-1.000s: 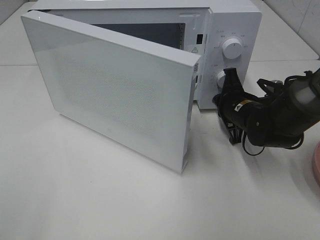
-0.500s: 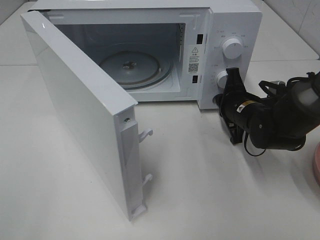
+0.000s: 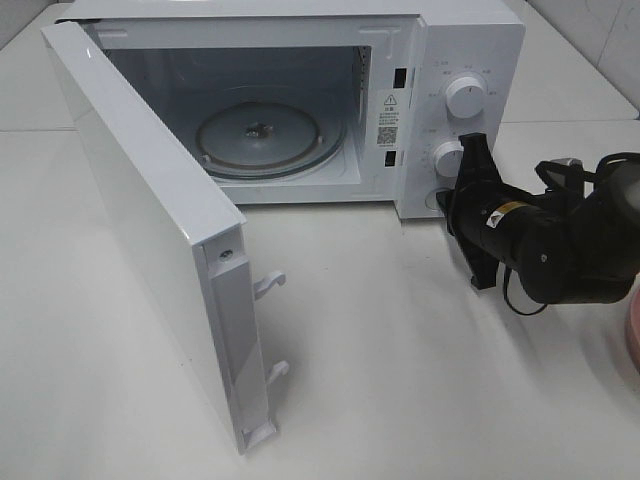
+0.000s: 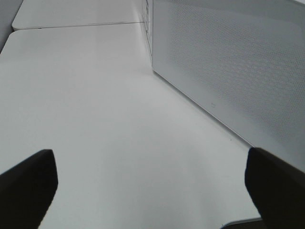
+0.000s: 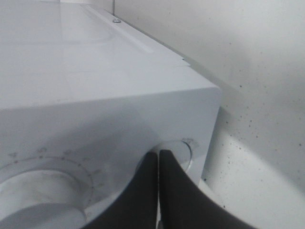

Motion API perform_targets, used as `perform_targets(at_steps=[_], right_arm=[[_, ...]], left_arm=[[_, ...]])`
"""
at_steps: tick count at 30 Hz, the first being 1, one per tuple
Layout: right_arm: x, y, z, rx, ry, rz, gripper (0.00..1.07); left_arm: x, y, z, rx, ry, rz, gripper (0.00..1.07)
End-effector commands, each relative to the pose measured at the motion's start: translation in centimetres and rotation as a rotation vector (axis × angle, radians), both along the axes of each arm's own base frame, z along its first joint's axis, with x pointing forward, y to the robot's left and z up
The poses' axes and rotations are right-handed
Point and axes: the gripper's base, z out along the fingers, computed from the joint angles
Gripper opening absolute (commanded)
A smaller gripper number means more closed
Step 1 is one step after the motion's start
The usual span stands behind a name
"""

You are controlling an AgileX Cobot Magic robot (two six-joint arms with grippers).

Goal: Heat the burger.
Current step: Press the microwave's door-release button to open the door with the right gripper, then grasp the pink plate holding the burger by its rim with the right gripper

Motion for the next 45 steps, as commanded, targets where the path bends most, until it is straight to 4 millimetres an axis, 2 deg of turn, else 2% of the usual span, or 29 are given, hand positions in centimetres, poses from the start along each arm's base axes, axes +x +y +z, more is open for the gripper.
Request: perform_targets(at_steps=[1, 10, 12, 15, 18, 21, 23, 32, 45], right_arm=[[0.0, -0.8, 1.9, 0.025, -0.058, -0.015, 0.00], [-2.3, -0.6, 2.0, -0.010, 0.006, 0.094, 0.00], [-3.7, -1.0, 2.2, -0.035, 0.048, 0.112, 0.00], [-4.7, -1.3, 2.6, -0.077, 0.067, 0.128, 0.00], [-5.0, -1.4, 2.7, -0.095, 0.069, 0.136, 0.00], [-5.8, -1.6, 3.2, -0.174, 0.079, 0.172, 0.01], [-6.4, -1.8, 4.2, -0.286, 0.101, 0.231, 0.02], [-7.7, -2.0, 6.5, -0.531, 0.121, 0.375, 0.04], [-9.4, -2.3, 7.6, -0.839, 0.233, 0.642, 0.09]], left_arm=[[-0.3, 0.0, 0.1, -0.005, -0.034, 0.006, 1.00], [-0.3, 0.0, 0.1, -0.005, -0.034, 0.006, 1.00], [-0.3, 0.0, 0.1, -0.005, -0.034, 0.006, 1.00], [-0.3, 0.0, 0.1, -0.005, -0.034, 0.006, 1.00], [-0.3, 0.0, 0.1, -0.005, -0.034, 0.006, 1.00], [-0.3, 0.0, 0.1, -0.005, -0.034, 0.006, 1.00], [-0.3, 0.0, 0.1, -0.005, -0.034, 0.006, 1.00], [-0.3, 0.0, 0.1, -0.005, -0.034, 0.006, 1.00], [-0.3, 0.0, 0.1, -0.005, -0.034, 0.006, 1.00]])
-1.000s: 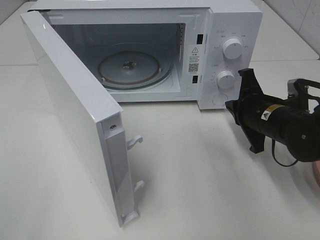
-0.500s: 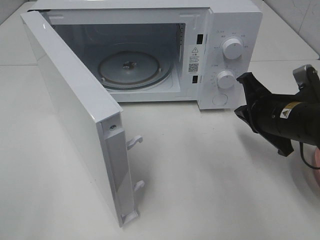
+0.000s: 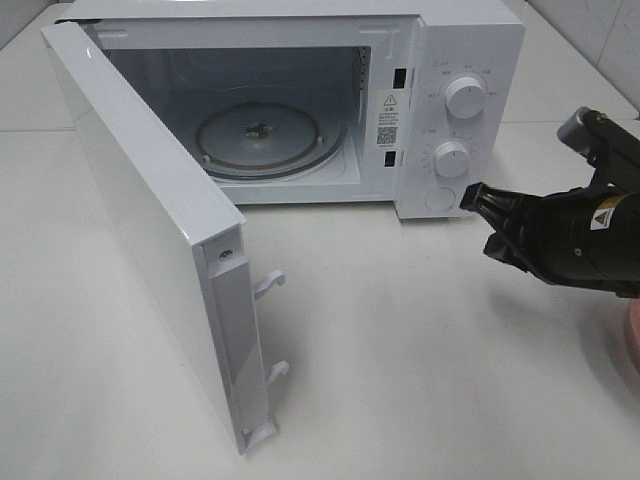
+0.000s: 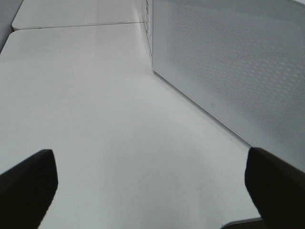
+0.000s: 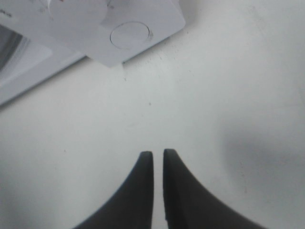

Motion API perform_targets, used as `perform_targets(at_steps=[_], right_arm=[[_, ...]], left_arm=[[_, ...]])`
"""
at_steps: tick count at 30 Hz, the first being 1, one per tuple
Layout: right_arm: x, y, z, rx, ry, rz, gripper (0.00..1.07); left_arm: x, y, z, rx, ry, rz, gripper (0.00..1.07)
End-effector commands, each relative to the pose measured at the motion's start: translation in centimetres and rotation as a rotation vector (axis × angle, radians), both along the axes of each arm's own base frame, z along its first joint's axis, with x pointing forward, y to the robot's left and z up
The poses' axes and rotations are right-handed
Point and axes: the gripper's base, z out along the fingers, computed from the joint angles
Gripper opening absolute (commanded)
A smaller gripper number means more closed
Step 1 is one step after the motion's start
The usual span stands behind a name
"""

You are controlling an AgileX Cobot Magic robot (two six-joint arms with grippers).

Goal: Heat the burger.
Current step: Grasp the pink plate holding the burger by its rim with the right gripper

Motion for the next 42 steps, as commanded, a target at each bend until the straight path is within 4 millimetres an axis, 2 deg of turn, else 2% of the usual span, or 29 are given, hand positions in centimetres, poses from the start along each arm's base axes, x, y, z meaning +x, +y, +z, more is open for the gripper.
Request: perform_targets(at_steps=[1, 17, 26, 27, 28, 29, 30, 31, 32, 33, 34, 35, 36, 37, 38, 42], right_arm=[[-0.6, -0.1, 0.4, -0.126, 0.070, 0.118, 0.09], [-3.2, -0.7, 0.2, -0.361, 0.335, 0.418, 0.12], [-4.2, -1.2, 0.8, -0.420, 0.396, 0.465, 0.19], [-4.3, -1.3, 1.1, -0.429, 0.411, 0.473, 0.26], [-4.3, -1.3, 1.1, -0.429, 0.411, 0.473, 0.26], [-4.4, -1.4, 1.5, -0.444, 0.426, 0.484, 0.39], [-4.4, -1.5, 1.9, -0.460, 0.429, 0.496, 0.47], [-4.4, -1.5, 1.9, -0.460, 0.429, 0.496, 0.47], [-4.4, -1.6, 2.5, -0.497, 0.433, 0.531, 0.62], [-4.2, -1.7, 3.3, -0.526, 0.420, 0.554, 0.71], [-4.2, -1.7, 3.3, -0.526, 0.420, 0.554, 0.71], [-4.0, -1.7, 3.7, -0.537, 0.415, 0.562, 0.85], [-3.8, -1.7, 4.3, -0.561, 0.413, 0.573, 0.89], [-3.8, -1.7, 4.3, -0.561, 0.413, 0.573, 0.89], [-3.7, -1.8, 4.7, -0.570, 0.419, 0.575, 0.97], [-3.5, -1.9, 5.4, -0.599, 0.437, 0.584, 0.99]], left_arm=[[-0.3, 0.0, 0.1, -0.005, -0.034, 0.006, 1.00], [-0.2, 0.0, 0.1, -0.007, -0.028, 0.005, 1.00], [-0.2, 0.0, 0.1, -0.006, -0.028, 0.005, 1.00], [-0.2, 0.0, 0.1, -0.006, -0.028, 0.005, 1.00], [-0.2, 0.0, 0.1, -0.006, -0.028, 0.005, 1.00], [-0.2, 0.0, 0.1, -0.007, -0.028, 0.005, 1.00], [-0.2, 0.0, 0.2, -0.007, -0.027, 0.005, 1.00], [-0.2, 0.0, 0.2, -0.007, -0.027, 0.005, 1.00], [-0.2, 0.0, 0.1, -0.006, -0.027, 0.005, 1.00], [-0.2, 0.0, 0.1, -0.006, -0.027, 0.005, 1.00], [-0.2, 0.0, 0.1, -0.006, -0.027, 0.005, 1.00], [-0.2, 0.0, 0.1, -0.006, -0.027, 0.005, 1.00], [-0.2, 0.0, 0.1, -0.006, -0.027, 0.005, 1.00], [-0.2, 0.0, 0.1, -0.006, -0.027, 0.005, 1.00], [-0.2, 0.0, 0.1, -0.006, -0.027, 0.005, 1.00], [-0.2, 0.0, 0.1, -0.006, -0.027, 0.005, 1.00]])
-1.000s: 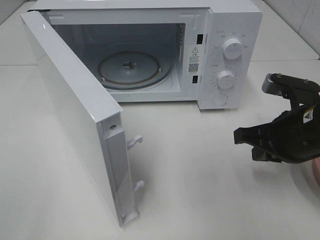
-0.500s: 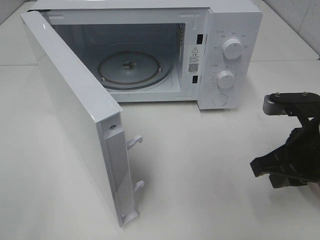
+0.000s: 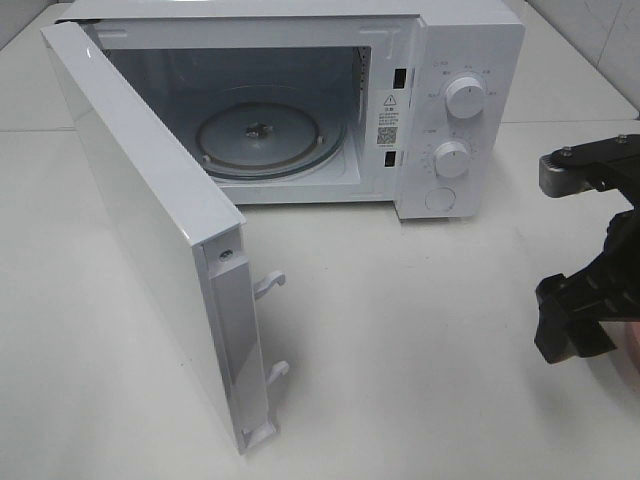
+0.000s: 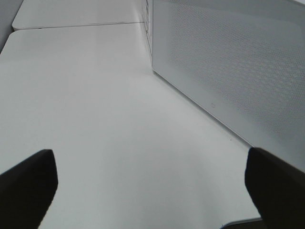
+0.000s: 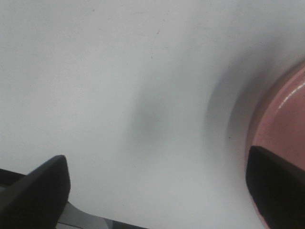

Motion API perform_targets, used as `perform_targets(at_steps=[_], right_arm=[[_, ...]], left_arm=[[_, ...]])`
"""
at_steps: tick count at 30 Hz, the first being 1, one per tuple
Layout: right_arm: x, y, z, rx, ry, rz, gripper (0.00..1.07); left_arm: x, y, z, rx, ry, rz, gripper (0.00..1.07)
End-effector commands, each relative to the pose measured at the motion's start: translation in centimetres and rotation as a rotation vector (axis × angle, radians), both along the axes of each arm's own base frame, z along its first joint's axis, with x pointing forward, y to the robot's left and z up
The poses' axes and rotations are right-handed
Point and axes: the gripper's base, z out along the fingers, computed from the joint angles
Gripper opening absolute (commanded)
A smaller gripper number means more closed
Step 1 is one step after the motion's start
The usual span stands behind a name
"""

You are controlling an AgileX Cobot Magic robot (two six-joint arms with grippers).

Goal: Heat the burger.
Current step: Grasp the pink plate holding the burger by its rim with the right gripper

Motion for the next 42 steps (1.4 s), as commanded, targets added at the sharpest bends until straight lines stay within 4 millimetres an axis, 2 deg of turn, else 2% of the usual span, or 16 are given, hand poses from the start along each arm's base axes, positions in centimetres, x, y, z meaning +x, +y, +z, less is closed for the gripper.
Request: perform_targets(at_steps=[1, 5, 6, 11, 13, 19, 21, 24, 32, 34, 42], right_arm=[[0.3, -0.5, 1.1, -0.069, 0.014, 0.037, 0.98], [0.6, -0.9, 1.5, -0.111, 0.001, 0.047, 0.97], [1.0, -1.8, 1.7, -0.116, -0.006, 0.014, 0.96], [1.3, -3.2, 1.8, -0.117, -0.014, -0.047, 0.94], [1.6, -4.5, 1.8, -0.122, -0.017, -0.102, 0.92], [1.8, -5.8, 1.8, -0.116, -0.034, -0.157, 0.88], [2.0, -6.9, 1.9, -0.111, -0.048, -0.208, 0.85], [2.0, -7.1, 1.8, -0.110, -0.052, -0.216, 0.85], [3.4, -7.7, -0.1, -0.100, -0.028, -0.246, 0.83], [4.2, -7.6, -1.8, -0.097, 0.009, -0.252, 0.82], [5.4, -7.5, -4.8, -0.091, 0.063, -0.252, 0.80]], left_arm=[[-0.2, 0.0, 0.1, -0.006, -0.027, 0.005, 1.00], [-0.2, 0.0, 0.1, -0.006, -0.027, 0.005, 1.00], [-0.2, 0.0, 0.1, -0.006, -0.027, 0.005, 1.00], [-0.2, 0.0, 0.1, -0.006, -0.027, 0.005, 1.00], [-0.2, 0.0, 0.1, -0.006, -0.027, 0.005, 1.00], [-0.2, 0.0, 0.1, -0.006, -0.027, 0.005, 1.00], [-0.2, 0.0, 0.1, -0.006, -0.027, 0.005, 1.00], [-0.2, 0.0, 0.1, -0.006, -0.027, 0.005, 1.00], [-0.2, 0.0, 0.1, -0.006, -0.027, 0.005, 1.00], [-0.2, 0.0, 0.1, -0.006, -0.027, 0.005, 1.00], [-0.2, 0.0, 0.1, -0.006, -0.027, 0.005, 1.00]])
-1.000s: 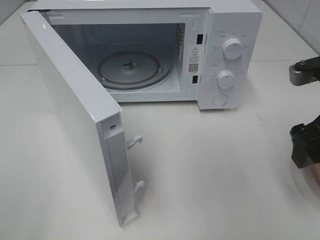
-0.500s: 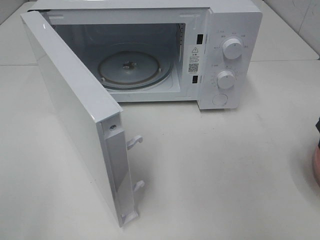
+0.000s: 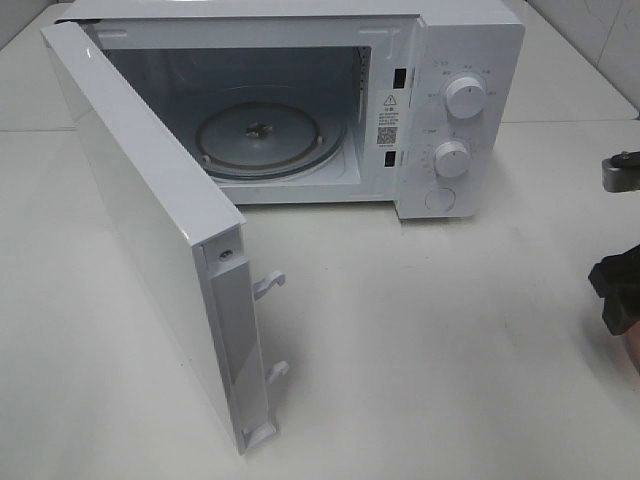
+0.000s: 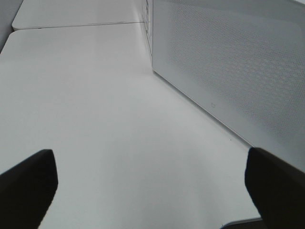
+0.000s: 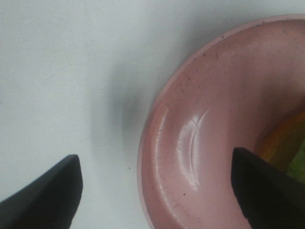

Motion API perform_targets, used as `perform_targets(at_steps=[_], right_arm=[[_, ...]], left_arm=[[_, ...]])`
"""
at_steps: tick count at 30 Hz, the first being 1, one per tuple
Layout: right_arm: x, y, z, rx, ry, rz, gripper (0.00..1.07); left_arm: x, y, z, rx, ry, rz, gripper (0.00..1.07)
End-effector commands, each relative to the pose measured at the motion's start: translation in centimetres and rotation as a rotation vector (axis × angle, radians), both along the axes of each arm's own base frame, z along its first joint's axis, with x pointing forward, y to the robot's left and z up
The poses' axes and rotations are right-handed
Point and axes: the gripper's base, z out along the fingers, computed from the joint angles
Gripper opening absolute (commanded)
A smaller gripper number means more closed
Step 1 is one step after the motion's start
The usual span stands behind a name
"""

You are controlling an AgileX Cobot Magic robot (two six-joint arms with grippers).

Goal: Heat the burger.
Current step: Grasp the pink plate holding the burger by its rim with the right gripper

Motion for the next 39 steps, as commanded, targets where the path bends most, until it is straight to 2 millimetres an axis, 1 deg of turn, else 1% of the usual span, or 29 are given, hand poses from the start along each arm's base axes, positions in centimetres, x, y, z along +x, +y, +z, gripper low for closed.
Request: perform_targets(at_steps=[1, 3, 4, 5, 7, 8, 10, 11, 12, 13, 17, 19, 23, 25, 26, 27, 28, 29, 30, 31, 32, 33, 34, 35, 36, 37, 39], right_arm=[[0.4, -0.1, -0.7, 0.003, 0.003, -0.012, 0.80], [0.7, -0.1, -1.8, 0.009, 0.023, -0.025, 0.79], [0.7, -0.1, -1.8, 0.009, 0.023, -0.025, 0.79], [0.9, -0.1, -2.4, 0.012, 0.027, -0.024, 0.78], [1.0, -0.1, -2.7, 0.013, 0.033, -0.023, 0.78], [1.1, -0.1, -3.3, 0.013, 0.050, -0.023, 0.77], [1.1, -0.1, -3.5, 0.014, 0.056, -0.022, 0.77], [1.1, 0.0, -4.1, 0.014, 0.073, -0.022, 0.77], [1.1, 0.0, -4.1, 0.014, 0.073, -0.022, 0.77], [1.2, 0.0, -4.5, 0.015, 0.082, -0.021, 0.76], [1.2, 0.0, -5.0, 0.016, 0.096, -0.020, 0.76], [1.2, 0.0, -5.7, 0.016, 0.119, -0.020, 0.76], [1.2, 0.0, -5.9, 0.015, 0.131, -0.024, 0.76], [1.1, 0.0, -5.9, 0.017, 0.134, -0.041, 0.70], [1.1, 0.0, -5.9, 0.017, 0.134, -0.041, 0.70], [1.1, -0.1, -5.9, 0.017, 0.137, -0.049, 0.61], [1.1, -0.1, -5.9, 0.016, 0.139, -0.049, 0.55], [1.1, -0.1, -5.9, 0.016, 0.139, -0.049, 0.55], [1.0, -0.1, -5.9, 0.015, 0.143, -0.049, 0.40], [1.0, -0.1, -5.9, 0.015, 0.143, -0.049, 0.40], [1.0, -0.1, -5.9, 0.014, 0.148, -0.050, 0.25], [0.9, -0.1, -5.9, 0.013, 0.154, -0.051, 0.18], [0.9, -0.1, -5.9, 0.013, 0.154, -0.051, 0.18], [0.9, -0.1, -5.9, 0.012, 0.158, -0.051, 0.05], [0.9, -0.1, -5.9, 0.012, 0.158, -0.051, 0.05], [0.9, -0.1, -5.9, 0.012, 0.160, -0.053, 0.00], [0.8, -0.1, -5.9, 0.012, 0.163, -0.054, 0.00]], left_arm=[[-0.2, 0.0, 0.1, -0.006, -0.027, 0.005, 1.00], [-0.2, 0.0, 0.1, -0.006, -0.027, 0.005, 1.00], [-0.2, 0.0, 0.1, -0.006, -0.027, 0.005, 1.00], [-0.2, 0.0, 0.1, -0.006, -0.027, 0.005, 1.00], [-0.2, 0.0, 0.1, -0.006, -0.027, 0.005, 1.00], [-0.2, 0.0, 0.1, -0.006, -0.027, 0.005, 1.00], [-0.2, 0.0, 0.1, -0.006, -0.027, 0.005, 1.00], [-0.2, 0.0, 0.1, -0.006, -0.027, 0.005, 1.00], [-0.2, 0.0, 0.1, -0.006, -0.027, 0.005, 1.00], [-0.2, 0.0, 0.1, -0.006, -0.027, 0.005, 1.00], [-0.2, 0.0, 0.1, -0.006, -0.027, 0.005, 1.00], [-0.2, 0.0, 0.1, -0.006, -0.027, 0.005, 1.00], [-0.2, 0.0, 0.1, -0.006, -0.027, 0.005, 1.00], [-0.2, 0.0, 0.1, -0.006, -0.027, 0.005, 1.00], [-0.2, 0.0, 0.1, -0.006, -0.027, 0.005, 1.00], [-0.2, 0.0, 0.1, -0.006, -0.027, 0.005, 1.00], [-0.2, 0.0, 0.1, -0.006, -0.027, 0.005, 1.00], [-0.2, 0.0, 0.1, -0.006, -0.027, 0.005, 1.00], [-0.2, 0.0, 0.1, -0.006, -0.027, 0.005, 1.00], [-0.2, 0.0, 0.1, -0.006, -0.027, 0.005, 1.00], [-0.2, 0.0, 0.1, -0.006, -0.027, 0.005, 1.00], [-0.2, 0.0, 0.1, -0.006, -0.027, 0.005, 1.00], [-0.2, 0.0, 0.1, -0.006, -0.027, 0.005, 1.00], [-0.2, 0.0, 0.1, -0.006, -0.027, 0.005, 1.00], [-0.2, 0.0, 0.1, -0.006, -0.027, 0.005, 1.00], [-0.2, 0.0, 0.1, -0.006, -0.027, 0.005, 1.00], [-0.2, 0.0, 0.1, -0.006, -0.027, 0.005, 1.00]])
